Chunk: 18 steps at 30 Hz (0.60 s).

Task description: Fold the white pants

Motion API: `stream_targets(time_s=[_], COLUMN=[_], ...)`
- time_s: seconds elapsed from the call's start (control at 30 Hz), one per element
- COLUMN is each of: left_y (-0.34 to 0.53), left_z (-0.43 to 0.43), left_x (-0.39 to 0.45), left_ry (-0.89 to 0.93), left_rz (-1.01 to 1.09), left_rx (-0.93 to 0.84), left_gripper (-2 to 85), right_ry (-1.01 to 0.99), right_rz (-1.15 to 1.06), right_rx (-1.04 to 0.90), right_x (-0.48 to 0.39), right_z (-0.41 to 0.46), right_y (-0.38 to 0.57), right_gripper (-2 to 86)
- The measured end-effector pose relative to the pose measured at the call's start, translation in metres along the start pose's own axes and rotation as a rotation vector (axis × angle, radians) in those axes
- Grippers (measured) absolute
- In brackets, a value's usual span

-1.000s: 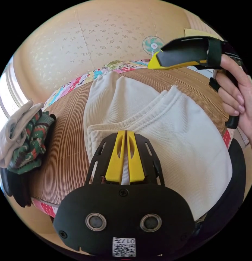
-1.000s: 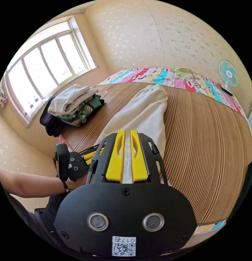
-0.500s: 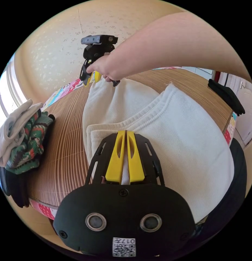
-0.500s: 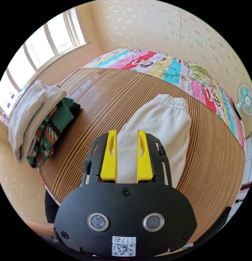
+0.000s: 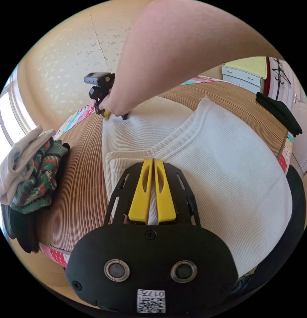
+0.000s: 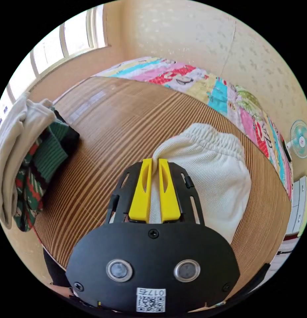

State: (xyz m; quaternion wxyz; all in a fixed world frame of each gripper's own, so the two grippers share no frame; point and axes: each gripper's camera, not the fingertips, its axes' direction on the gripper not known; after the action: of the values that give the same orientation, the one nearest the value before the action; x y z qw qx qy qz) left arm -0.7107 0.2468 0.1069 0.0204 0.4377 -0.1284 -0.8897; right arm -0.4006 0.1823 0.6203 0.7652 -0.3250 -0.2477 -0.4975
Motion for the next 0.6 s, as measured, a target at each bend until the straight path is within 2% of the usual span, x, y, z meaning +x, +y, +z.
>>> stream_targets(time_s=[0.13,0.17,0.2,0.3,0.43,0.6], left_y=[0.003,0.003,0.004,0.006,0.008,0.011], left_z=[0.0,0.0,0.0,-0.001,-0.002,-0.004], left_x=[0.002,0.003,0.003,0.008,0.009,0.009], left_ry=[-0.01,-0.011,-0.013,-0.029,-0.027,-0.011], left_rz=[0.005,0.006,0.006,0.014,0.012,0.003], left_rx=[0.0,0.0,0.0,0.001,0.001,0.004], left_gripper=[-1.0,-1.0,-1.0,-1.0,-1.0,-1.0], right_ry=[-0.163,-0.179,-0.146,-0.013,0.033,-0.093], right_rz=[0.07,0.062,0.067,0.152,0.272,0.454], right_rx=[0.095,0.173,0.267,0.368,0.275,0.141], right_x=[0.027,0.033,0.039,0.069,0.121,0.194], right_z=[-0.031,-0.05,-0.072,-0.108,-0.106,-0.068], right_y=[0.005,0.013,0.025,0.044,0.047,0.043], right_gripper=[5.8,6.5,6.9,7.7,9.6,15.0])
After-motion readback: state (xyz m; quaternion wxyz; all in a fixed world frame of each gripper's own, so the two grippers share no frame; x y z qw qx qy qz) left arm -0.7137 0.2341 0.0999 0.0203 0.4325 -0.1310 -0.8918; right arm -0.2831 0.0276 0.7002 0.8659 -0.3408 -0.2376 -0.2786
